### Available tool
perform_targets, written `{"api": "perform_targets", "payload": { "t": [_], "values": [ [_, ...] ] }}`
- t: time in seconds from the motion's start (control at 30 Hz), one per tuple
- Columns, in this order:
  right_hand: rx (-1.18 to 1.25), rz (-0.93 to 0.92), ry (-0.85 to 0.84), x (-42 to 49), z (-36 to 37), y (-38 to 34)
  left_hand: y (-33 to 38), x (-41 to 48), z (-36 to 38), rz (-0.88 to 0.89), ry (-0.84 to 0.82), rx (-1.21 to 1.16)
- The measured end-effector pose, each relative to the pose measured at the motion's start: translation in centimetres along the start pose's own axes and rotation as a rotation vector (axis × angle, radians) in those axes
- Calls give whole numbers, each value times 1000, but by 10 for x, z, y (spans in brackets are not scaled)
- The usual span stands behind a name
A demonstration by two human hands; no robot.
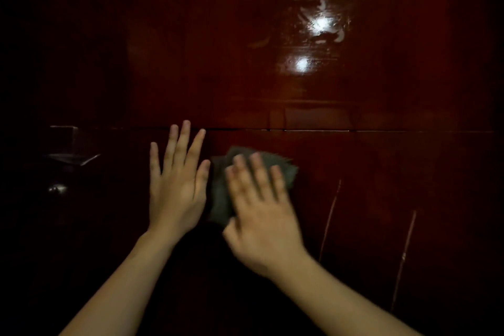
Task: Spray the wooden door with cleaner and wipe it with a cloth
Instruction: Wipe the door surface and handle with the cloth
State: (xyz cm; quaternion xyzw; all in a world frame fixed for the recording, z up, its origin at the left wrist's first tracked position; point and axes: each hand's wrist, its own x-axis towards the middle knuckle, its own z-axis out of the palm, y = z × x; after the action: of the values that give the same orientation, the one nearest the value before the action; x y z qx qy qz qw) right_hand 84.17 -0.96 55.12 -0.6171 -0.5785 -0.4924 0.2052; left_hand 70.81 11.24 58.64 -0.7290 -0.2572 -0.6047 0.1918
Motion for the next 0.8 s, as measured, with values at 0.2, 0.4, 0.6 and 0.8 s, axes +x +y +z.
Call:
{"api": "perform_targets", "payload": {
  "t": [0.2, 0.4, 0.6, 0.8],
  "values": [
    [-89, -145, -50, -13, 19, -17, 3, 1, -17, -50, -28, -149],
    [-188, 143, 23, -57, -21, 114, 62, -1, 1, 113, 0, 52],
    [-149, 643, 40, -110, -56, 220, 106, 3, 28, 143, -1, 145],
    [-168, 545, 140, -48, -35, 159, 105, 3, 28, 133, 37, 49]
  ]
}}
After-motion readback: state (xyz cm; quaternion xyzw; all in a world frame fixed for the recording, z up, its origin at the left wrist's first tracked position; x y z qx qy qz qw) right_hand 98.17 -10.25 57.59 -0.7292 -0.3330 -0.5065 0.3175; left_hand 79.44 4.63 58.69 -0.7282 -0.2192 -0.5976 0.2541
